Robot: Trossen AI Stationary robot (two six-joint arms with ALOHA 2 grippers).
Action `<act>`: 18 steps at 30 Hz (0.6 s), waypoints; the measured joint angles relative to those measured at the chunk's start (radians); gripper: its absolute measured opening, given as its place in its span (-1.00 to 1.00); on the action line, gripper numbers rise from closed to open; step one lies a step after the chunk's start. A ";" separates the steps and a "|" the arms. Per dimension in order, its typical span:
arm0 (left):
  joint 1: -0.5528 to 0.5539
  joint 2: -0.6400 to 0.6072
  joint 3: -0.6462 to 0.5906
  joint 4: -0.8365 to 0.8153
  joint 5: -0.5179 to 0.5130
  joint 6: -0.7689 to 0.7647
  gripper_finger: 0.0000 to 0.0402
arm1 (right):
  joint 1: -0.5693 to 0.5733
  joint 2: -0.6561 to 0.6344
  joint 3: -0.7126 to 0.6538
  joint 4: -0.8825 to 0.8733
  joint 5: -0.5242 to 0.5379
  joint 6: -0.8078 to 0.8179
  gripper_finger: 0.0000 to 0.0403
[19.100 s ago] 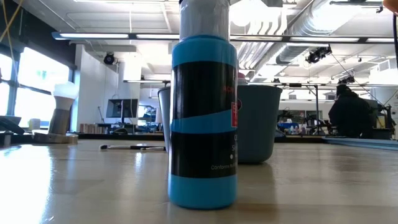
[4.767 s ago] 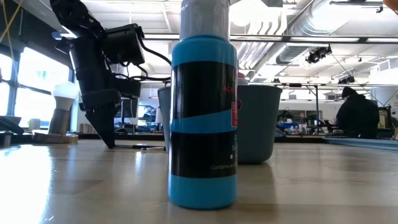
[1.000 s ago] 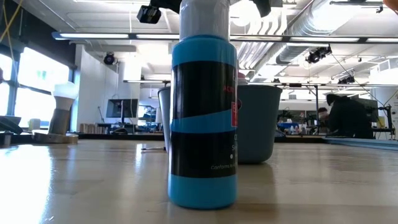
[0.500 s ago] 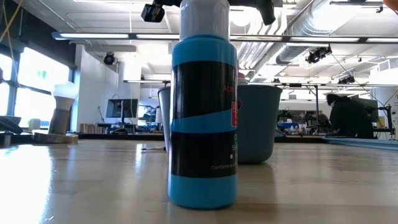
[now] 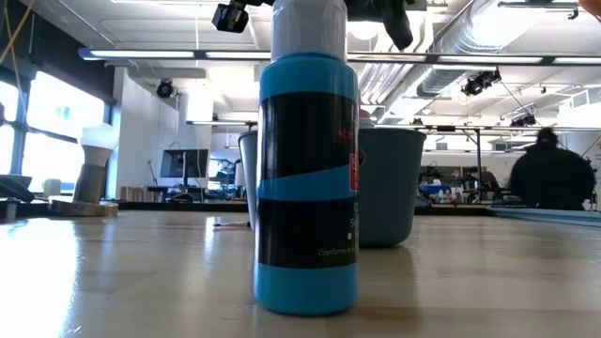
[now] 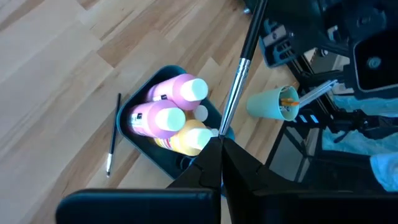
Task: Pick & Place Paint Supplies
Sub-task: Put the black and silver paint brush into the green cup
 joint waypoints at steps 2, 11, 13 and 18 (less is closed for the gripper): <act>0.000 0.000 0.000 0.000 0.000 0.000 -1.00 | -0.012 0.000 0.000 0.001 -0.007 0.000 -0.47; 0.000 0.000 0.000 0.000 0.022 0.000 -1.00 | -0.055 0.000 0.000 0.000 -0.026 0.000 -0.47; 0.000 0.000 0.000 0.000 0.023 0.000 -1.00 | -0.063 0.000 0.000 0.001 -0.038 0.000 -0.47; 0.000 0.000 0.000 0.000 0.029 -0.004 -1.00 | -0.080 0.000 0.000 0.000 -0.077 0.000 -0.47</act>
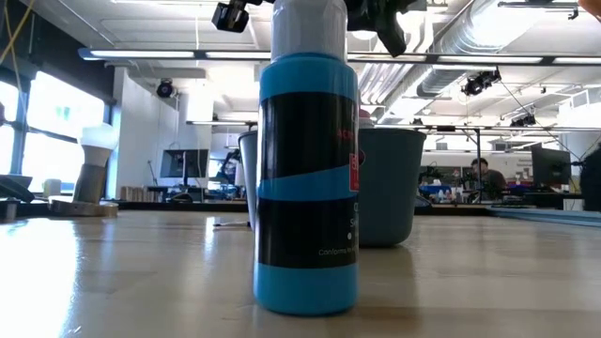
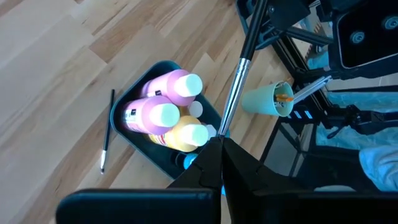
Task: Pick & Place Paint Supplies
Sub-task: Put the black and silver paint brush into the green cup
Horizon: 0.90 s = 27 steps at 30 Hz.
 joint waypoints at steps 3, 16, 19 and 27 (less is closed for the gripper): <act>0.000 0.000 0.000 0.000 0.000 0.000 -1.00 | -0.002 0.000 0.000 0.000 -0.009 0.000 -0.52; 0.000 -0.001 0.000 0.000 0.002 -0.022 -1.00 | 0.001 0.002 -0.003 -0.034 -0.025 -0.015 -0.93; 0.000 0.000 0.000 0.000 0.000 -0.022 -1.00 | 0.001 0.002 -0.002 -0.056 -0.025 -0.008 -0.95; 0.000 0.000 0.000 0.001 -0.003 -0.018 -0.92 | 0.001 0.001 0.000 -0.063 -0.024 -0.007 -0.96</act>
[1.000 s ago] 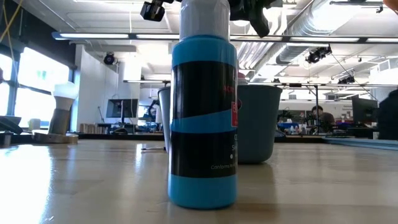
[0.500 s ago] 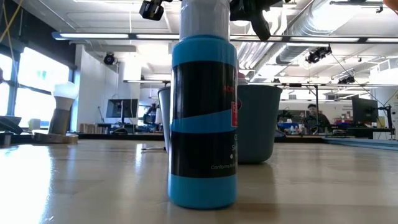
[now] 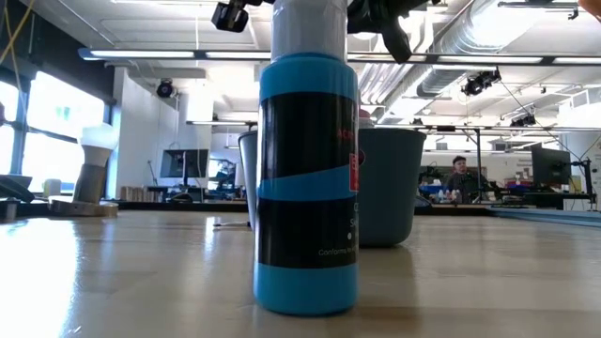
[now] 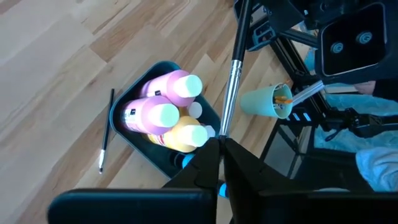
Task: Pick & Place Paint Supplies
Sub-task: Put the black and silver paint brush into the green cup
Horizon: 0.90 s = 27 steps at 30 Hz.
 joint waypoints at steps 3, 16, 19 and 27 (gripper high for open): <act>0.000 0.000 0.000 0.009 -0.001 0.026 -0.84 | 0.000 -0.001 0.001 0.001 0.000 0.001 -0.97; 0.012 0.000 0.000 0.073 0.094 0.037 -0.28 | 0.000 -0.002 0.002 -0.017 -0.001 -0.016 -0.98; 0.039 -0.006 -0.001 0.073 0.125 0.055 -0.22 | 0.000 -0.002 0.002 -0.056 0.000 -0.012 -0.98; 0.138 -0.012 -0.001 0.073 0.254 0.088 -0.20 | 0.030 -0.002 0.002 -0.122 0.000 0.131 -0.98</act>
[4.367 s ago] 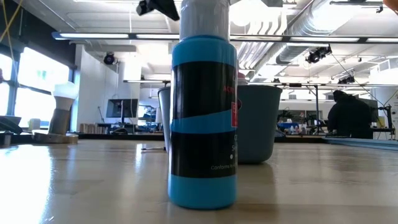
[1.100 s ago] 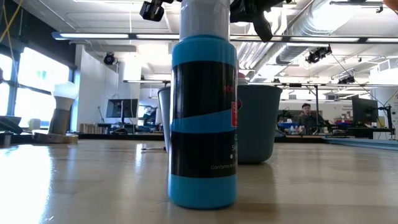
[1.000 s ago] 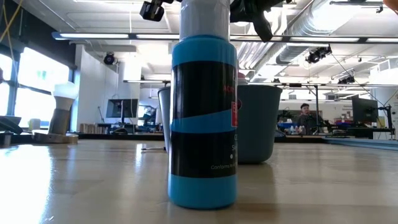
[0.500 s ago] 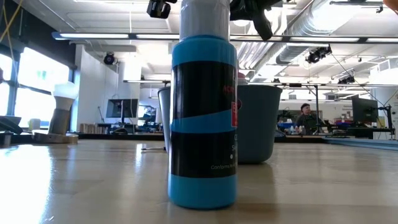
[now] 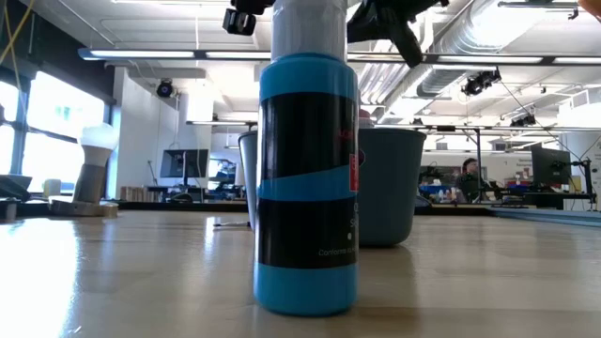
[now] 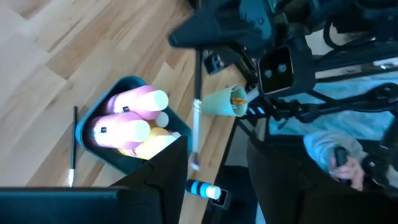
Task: Pick & Place Paint Supplies
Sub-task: Put the black and silver paint brush into the green cup
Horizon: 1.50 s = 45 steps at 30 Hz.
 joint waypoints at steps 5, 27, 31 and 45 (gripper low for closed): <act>0.054 0.000 0.000 -0.001 0.064 0.048 -0.20 | 0.042 -0.030 0.000 0.000 -0.003 0.131 -0.98; 0.108 0.003 0.000 0.004 -0.074 0.402 -0.20 | 0.221 -0.245 -0.001 0.053 0.028 1.109 -0.98; 0.063 0.003 0.001 0.115 -0.186 0.486 -0.20 | 0.287 -0.245 -0.001 0.073 0.194 1.245 -0.98; -0.232 0.031 0.001 0.693 -0.216 0.619 -0.20 | 0.593 -0.240 -0.001 0.118 0.582 1.392 -0.98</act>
